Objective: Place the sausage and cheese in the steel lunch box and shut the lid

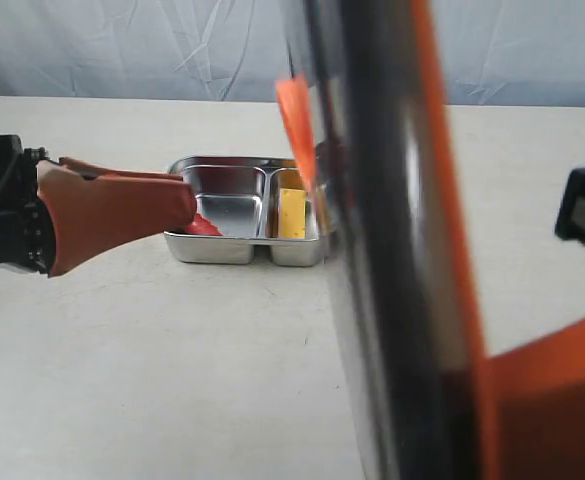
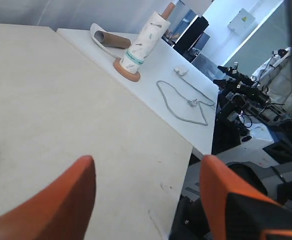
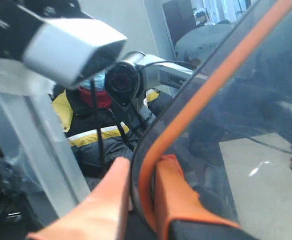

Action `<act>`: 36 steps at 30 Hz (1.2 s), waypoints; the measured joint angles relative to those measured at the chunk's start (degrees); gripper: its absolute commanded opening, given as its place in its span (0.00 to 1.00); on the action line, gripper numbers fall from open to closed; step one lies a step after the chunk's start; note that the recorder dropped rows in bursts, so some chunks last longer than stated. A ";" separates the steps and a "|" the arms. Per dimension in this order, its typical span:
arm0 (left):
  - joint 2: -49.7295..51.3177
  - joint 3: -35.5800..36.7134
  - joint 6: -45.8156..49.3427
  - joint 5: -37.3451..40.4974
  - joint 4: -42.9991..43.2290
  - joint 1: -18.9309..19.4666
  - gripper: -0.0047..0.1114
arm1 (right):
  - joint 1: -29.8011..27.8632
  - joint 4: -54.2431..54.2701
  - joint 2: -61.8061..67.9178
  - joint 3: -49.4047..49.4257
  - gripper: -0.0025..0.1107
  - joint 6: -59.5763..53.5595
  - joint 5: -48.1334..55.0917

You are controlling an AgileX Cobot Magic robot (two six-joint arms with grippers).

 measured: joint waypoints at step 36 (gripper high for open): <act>0.12 -1.83 13.45 -33.81 -0.55 -0.39 0.04 | 0.00 0.19 0.00 11.62 0.02 -7.83 -17.93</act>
